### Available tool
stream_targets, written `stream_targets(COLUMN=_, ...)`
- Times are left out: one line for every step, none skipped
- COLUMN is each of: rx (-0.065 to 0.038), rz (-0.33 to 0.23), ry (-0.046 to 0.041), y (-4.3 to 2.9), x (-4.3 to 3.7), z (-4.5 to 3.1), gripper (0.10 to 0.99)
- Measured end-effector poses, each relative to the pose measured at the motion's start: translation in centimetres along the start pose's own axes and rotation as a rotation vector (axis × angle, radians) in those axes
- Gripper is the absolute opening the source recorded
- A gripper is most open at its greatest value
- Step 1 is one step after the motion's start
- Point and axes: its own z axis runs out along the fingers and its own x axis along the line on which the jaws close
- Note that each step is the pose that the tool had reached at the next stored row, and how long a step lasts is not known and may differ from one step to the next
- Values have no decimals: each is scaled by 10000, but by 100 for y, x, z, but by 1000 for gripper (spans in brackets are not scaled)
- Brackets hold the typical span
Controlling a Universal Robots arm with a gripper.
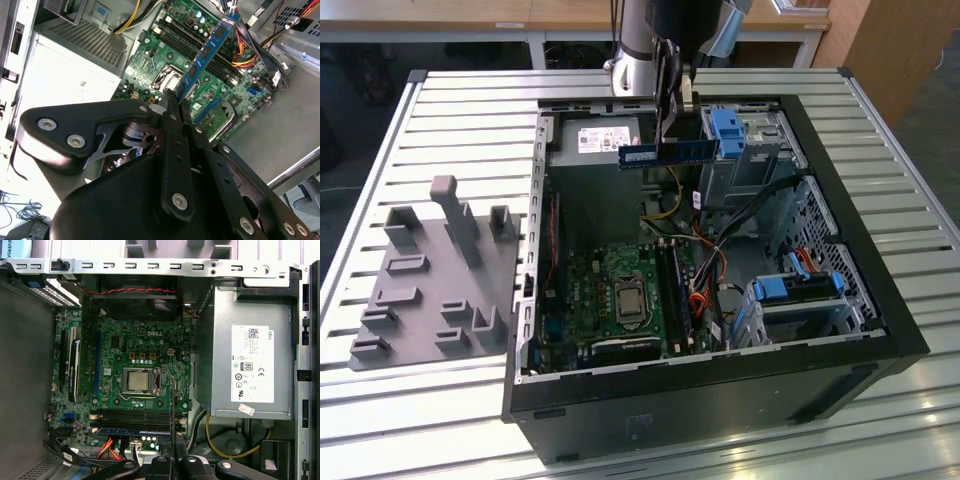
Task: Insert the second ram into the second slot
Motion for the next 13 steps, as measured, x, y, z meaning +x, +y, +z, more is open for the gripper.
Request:
stream_targets(rx=0, rz=1, ry=5, y=0, x=0, z=0, gripper=137)
stream_targets(rx=0, rz=1, ry=10, y=0, x=1, z=0, gripper=137)
stream_targets(rx=0, rz=1, ry=15, y=0, x=1, z=0, gripper=137)
stream_targets(rx=-1, rz=1, ry=20, y=0, x=1, z=0, gripper=137)
stream_targets(rx=-1, rz=1, ry=25, y=0, x=2, z=0, gripper=137)
stream_targets(rx=-1, rz=1, ry=30, y=0, x=2, z=0, gripper=137)
stream_targets(rx=-1, rz=2, ry=34, y=0, x=3, z=0, gripper=137)
stream_targets(rx=-1, rz=2, ry=38, y=0, x=3, z=0, gripper=137)
stream_targets(rx=-1, rz=2, ry=43, y=0, x=4, z=0, gripper=137)
stream_targets(rx=-2, rz=2, ry=48, y=0, x=4, z=0, gripper=137)
stream_targets(rx=-1, rz=2, ry=53, y=0, x=5, z=0, gripper=137)
stream_targets(rx=-2, rz=2, ry=58, y=0, x=5, z=0, gripper=137)
stream_targets(rx=-2, rz=3, ry=62, y=0, x=6, z=0, gripper=137)
